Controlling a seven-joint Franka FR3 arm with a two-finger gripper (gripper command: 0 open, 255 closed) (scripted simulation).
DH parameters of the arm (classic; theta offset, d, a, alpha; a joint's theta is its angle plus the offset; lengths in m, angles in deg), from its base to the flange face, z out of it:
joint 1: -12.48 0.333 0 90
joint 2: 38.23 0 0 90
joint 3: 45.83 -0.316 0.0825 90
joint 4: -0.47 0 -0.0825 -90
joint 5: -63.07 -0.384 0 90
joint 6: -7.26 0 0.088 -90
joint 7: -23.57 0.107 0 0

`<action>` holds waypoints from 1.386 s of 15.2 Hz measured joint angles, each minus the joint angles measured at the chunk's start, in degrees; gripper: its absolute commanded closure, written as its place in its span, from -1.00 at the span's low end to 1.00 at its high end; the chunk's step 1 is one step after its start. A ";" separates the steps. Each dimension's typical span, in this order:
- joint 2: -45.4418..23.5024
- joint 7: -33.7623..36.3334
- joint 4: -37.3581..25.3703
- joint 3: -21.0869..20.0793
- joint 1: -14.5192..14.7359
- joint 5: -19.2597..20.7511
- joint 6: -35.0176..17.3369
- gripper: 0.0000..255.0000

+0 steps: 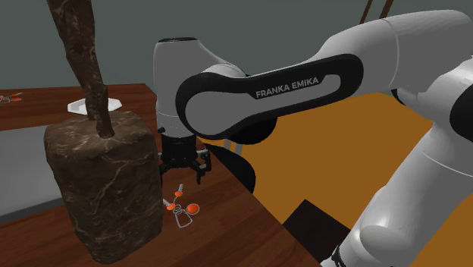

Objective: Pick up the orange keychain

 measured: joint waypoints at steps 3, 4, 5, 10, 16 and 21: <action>-1.34 0.73 1.19 -0.17 0.15 0.92 -2.20 -1.00; -1.53 0.89 1.47 -0.17 0.18 1.08 -2.67 -1.00; -1.65 0.96 1.56 -0.16 0.19 1.17 -2.90 1.00; -1.52 0.87 1.53 -0.27 0.29 1.16 -3.04 1.00; -1.22 0.86 1.46 -0.20 0.28 1.06 -2.62 1.00; -1.14 0.66 -1.00 -0.28 0.37 0.63 0.33 1.00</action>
